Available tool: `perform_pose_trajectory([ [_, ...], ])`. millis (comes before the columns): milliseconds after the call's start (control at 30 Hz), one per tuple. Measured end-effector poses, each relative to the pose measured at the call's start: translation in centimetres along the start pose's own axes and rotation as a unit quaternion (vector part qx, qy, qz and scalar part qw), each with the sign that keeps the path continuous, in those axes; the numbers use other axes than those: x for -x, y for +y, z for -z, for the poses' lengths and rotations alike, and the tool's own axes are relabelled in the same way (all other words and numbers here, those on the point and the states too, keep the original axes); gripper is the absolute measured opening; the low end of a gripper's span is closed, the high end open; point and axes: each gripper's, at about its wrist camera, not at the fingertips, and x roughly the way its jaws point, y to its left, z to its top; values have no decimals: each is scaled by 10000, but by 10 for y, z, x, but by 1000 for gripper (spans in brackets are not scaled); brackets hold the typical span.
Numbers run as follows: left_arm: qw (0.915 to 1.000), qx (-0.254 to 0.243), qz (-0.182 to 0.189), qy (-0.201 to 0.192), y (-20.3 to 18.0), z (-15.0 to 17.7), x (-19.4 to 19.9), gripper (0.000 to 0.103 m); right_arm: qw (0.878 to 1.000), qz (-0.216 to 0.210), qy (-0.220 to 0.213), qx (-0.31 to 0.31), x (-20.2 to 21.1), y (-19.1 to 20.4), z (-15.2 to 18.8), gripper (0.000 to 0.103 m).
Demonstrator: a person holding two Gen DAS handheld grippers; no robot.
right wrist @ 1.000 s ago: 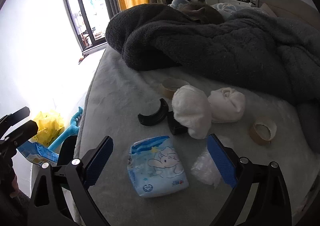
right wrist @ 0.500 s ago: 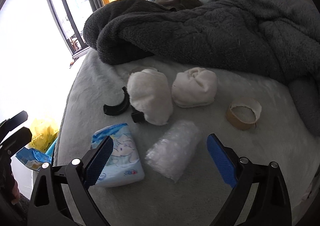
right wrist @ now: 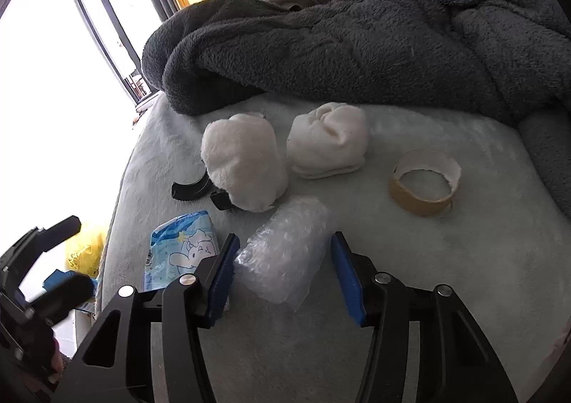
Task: Collect trash
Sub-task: 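Grasp the blue diaper pack with left gripper while right gripper grasps bubble wrap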
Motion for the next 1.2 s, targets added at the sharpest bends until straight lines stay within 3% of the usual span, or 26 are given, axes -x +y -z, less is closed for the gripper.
perform_pose_trajectory([
  [400,9990,-190,101,394,-31,6,-36,98,9999,-60,-125,-87,17,-24,0,47],
  [500,9988,-158,92,463,-35,7,-45,98,9998,-156,-83,-73,18,-26,2,42],
  [800,9983,-96,54,580,-43,8,-65,98,9987,-475,203,-3,5,-25,13,42],
  [867,9983,-85,-7,579,-45,8,-69,97,9981,-601,151,-60,7,-28,13,35],
  [1200,9981,22,-186,589,-45,6,-77,81,9969,-775,-22,-114,21,-33,11,31],
])
